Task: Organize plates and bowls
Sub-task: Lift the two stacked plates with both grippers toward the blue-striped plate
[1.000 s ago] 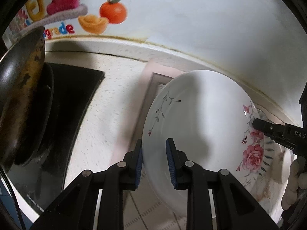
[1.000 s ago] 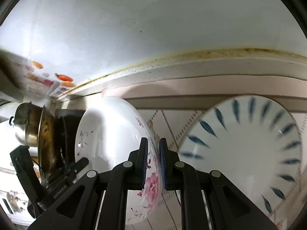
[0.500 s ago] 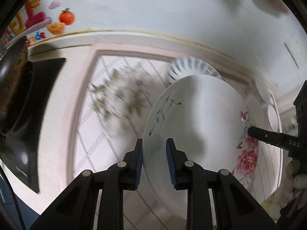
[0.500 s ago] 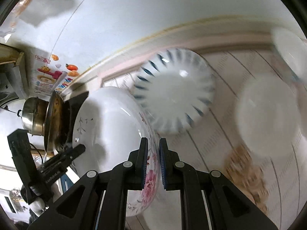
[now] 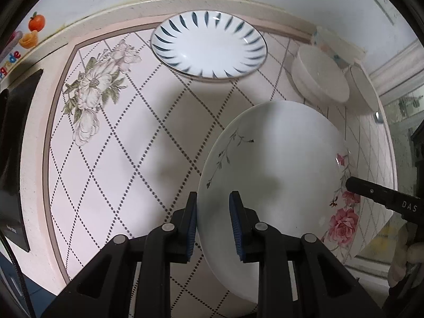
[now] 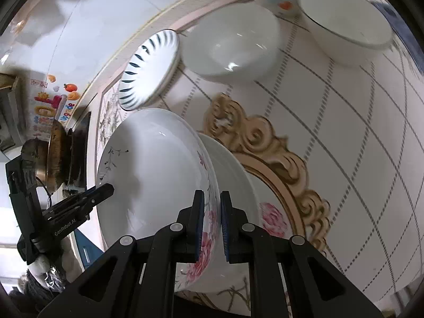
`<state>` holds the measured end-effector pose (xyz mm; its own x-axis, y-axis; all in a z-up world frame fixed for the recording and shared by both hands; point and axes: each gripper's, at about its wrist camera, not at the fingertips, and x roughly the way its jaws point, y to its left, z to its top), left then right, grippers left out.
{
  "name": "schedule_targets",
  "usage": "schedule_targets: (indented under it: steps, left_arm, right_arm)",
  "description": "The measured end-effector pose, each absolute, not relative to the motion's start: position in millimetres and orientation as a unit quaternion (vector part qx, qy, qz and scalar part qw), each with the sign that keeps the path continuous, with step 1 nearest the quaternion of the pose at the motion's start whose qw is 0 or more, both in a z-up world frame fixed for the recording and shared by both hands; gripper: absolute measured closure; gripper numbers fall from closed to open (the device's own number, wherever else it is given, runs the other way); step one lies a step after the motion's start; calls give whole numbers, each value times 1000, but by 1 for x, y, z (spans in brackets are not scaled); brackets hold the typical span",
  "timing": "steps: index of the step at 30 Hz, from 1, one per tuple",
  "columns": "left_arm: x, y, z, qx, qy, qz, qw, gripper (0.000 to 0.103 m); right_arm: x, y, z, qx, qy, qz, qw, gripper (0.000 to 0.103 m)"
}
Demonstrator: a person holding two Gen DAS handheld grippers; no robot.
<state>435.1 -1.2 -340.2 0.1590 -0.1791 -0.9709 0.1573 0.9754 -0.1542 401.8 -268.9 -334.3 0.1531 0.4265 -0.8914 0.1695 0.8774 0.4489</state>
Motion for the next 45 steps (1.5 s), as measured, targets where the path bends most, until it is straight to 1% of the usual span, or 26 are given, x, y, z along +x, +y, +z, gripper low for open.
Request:
schedule_targets:
  steps: [9, 25, 28, 30, 38, 43, 45]
  left_arm:
    - [428, -17, -355, 16, 654, -104, 749, 82]
    - [418, -38, -358, 72, 640, -93, 759, 82]
    - [416, -41, -358, 75, 640, -96, 758, 82]
    - [415, -40, -356, 74, 642, -98, 757, 82]
    - [416, -39, -354, 75, 641, -107, 756, 82]
    - [422, -28, -353, 58, 648, -105, 752, 82]
    - [426, -19, -347, 35, 652, -106, 750, 82]
  right_arm:
    - [387, -278, -343, 231, 641, 84, 727, 89]
    - [384, -272, -343, 206, 645, 90, 731, 90]
    - [383, -271, -343, 202, 650, 88, 727, 89]
    - [382, -270, -342, 202, 656, 87, 722, 87]
    - [376, -269, -342, 192, 675, 69, 709, 87]
    - [376, -273, -334, 203, 673, 63, 709, 87]
    - [377, -276, -328, 215, 670, 64, 708, 87]
